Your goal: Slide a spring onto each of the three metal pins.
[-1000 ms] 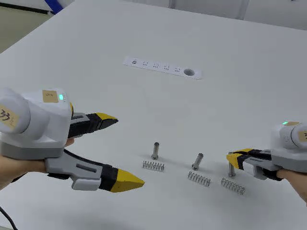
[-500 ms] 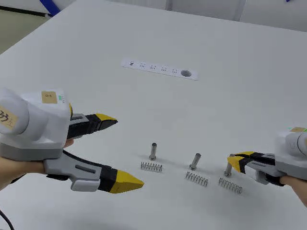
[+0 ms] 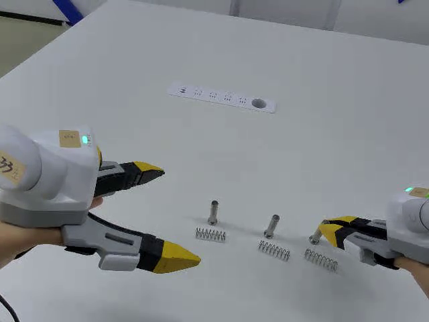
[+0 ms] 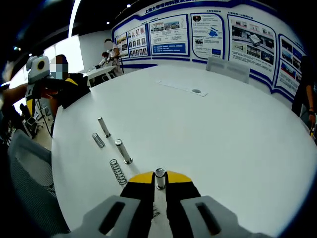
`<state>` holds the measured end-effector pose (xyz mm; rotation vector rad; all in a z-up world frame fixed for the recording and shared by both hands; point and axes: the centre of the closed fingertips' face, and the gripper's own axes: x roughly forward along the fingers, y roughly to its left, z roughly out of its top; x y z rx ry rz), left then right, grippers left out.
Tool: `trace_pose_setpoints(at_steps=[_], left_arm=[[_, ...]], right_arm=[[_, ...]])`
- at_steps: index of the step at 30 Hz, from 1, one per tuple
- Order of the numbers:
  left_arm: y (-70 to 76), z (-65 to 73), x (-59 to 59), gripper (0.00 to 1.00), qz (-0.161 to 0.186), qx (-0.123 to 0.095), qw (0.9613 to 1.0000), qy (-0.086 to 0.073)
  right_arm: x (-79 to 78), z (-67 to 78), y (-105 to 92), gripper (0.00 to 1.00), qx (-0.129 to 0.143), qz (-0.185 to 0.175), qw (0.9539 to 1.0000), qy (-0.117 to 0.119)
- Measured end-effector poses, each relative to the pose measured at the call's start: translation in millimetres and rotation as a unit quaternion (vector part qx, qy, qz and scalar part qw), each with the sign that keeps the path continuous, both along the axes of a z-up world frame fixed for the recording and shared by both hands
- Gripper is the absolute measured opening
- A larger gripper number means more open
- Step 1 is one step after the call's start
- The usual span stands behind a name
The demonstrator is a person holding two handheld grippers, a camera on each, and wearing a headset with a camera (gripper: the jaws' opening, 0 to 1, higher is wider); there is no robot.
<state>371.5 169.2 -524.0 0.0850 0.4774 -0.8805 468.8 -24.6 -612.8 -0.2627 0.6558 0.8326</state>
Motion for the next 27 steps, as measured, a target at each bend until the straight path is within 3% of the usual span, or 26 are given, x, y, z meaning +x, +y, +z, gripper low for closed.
trace_pose_setpoints(at_steps=[7,12,21,27], left_arm=[[-2.7,-0.3,-1.6,0.93,-0.003,0.000,1.0000,0.002],[-4.5,-1.2,-2.9,0.93,-0.005,0.001,1.0000,0.003],[-7.0,-2.6,-5.0,0.93,-0.012,0.007,0.9999,0.004],[-7.6,-1.9,-6.6,0.93,-0.014,0.006,0.9999,0.005]], right_arm=[[2.2,-2.5,-6.6,0.09,-0.016,0.000,0.9999,-0.005],[0.7,-3.3,-9.3,0.09,-0.007,-0.007,0.9999,0.004],[-0.1,-1.1,-5.5,0.09,-0.014,0.005,0.9999,-0.008],[-1.5,-1.5,-6.4,0.12,-0.011,0.001,0.9999,-0.003]])
